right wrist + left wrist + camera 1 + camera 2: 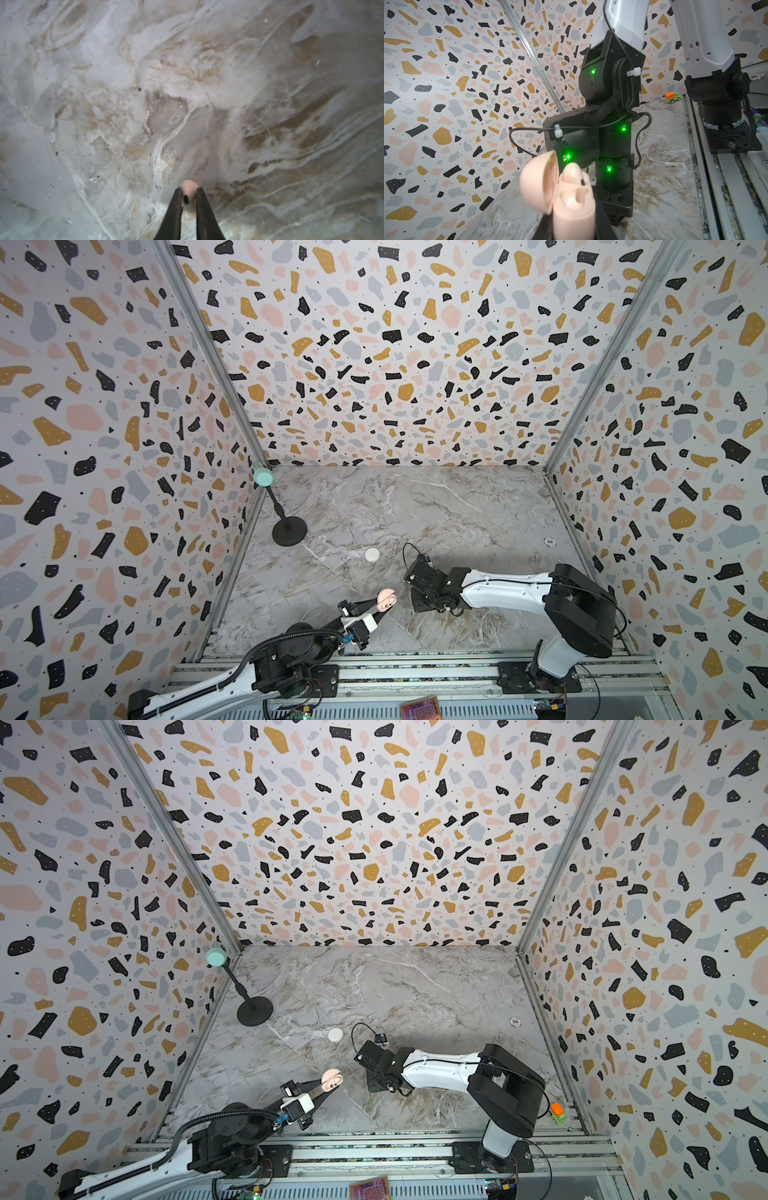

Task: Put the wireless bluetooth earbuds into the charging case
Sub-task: 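Close the right gripper on the pink earbud stem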

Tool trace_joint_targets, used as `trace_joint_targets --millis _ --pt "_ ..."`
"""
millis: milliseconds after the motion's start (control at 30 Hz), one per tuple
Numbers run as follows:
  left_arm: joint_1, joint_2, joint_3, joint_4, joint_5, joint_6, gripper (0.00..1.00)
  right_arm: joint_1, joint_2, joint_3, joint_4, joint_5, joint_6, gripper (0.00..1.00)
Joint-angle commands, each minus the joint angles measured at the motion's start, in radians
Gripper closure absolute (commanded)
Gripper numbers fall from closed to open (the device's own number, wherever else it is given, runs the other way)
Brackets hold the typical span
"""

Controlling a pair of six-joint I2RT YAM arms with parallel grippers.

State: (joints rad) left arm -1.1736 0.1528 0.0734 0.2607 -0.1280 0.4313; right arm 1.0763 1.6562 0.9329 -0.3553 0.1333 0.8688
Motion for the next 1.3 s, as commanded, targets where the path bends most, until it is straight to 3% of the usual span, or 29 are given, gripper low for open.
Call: trace_joint_targets --millis 0,700,1267 --pt "-0.001 0.001 -0.005 0.029 0.007 0.006 1.00 0.014 0.010 0.040 -0.058 0.052 0.007 0.86" --pt "-0.001 -0.013 -0.006 0.040 -0.001 0.003 1.00 0.080 0.091 0.137 -0.192 0.199 0.020 0.90" --pt "0.026 -0.079 -0.006 0.109 -0.096 -0.046 1.00 0.096 0.087 0.125 -0.160 0.184 0.016 0.90"
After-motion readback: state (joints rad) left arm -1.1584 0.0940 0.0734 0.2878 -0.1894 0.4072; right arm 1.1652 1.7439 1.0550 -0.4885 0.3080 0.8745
